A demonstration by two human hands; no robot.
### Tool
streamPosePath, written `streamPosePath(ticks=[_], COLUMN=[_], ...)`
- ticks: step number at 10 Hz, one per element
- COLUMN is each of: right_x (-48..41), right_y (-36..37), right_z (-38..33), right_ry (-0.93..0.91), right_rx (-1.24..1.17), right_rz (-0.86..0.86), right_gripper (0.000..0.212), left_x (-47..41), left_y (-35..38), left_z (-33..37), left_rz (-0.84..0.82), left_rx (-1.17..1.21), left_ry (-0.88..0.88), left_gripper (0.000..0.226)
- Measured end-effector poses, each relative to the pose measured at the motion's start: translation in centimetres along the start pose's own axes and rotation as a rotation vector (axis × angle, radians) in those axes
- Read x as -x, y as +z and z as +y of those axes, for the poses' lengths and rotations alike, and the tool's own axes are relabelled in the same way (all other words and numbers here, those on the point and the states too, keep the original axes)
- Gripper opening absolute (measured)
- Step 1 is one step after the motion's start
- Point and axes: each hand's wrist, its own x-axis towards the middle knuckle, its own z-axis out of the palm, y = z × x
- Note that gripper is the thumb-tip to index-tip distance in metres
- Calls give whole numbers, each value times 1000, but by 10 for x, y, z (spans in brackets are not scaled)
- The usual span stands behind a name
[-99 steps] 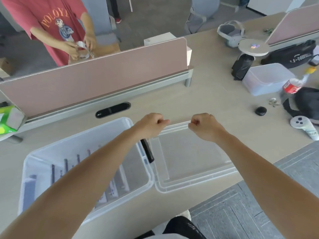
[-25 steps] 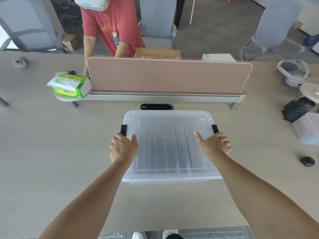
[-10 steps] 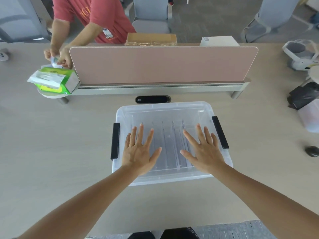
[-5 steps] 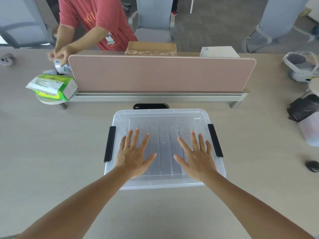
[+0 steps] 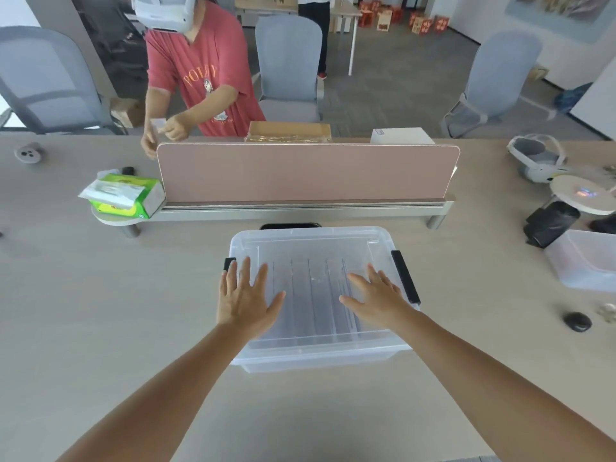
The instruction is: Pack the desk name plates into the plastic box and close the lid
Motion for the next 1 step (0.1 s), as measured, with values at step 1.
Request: streamPosePath(ticks=[1], right_x=[22], right_y=[-46], right_z=[-24], right_ry=[-87], right_rx=[-500], right_rz=[203], right_gripper=[49], left_x=[7], left_y=[8], left_z=[-10], left_rz=[-10], left_rx=[-13], left_ry=[-38], left_gripper=[78])
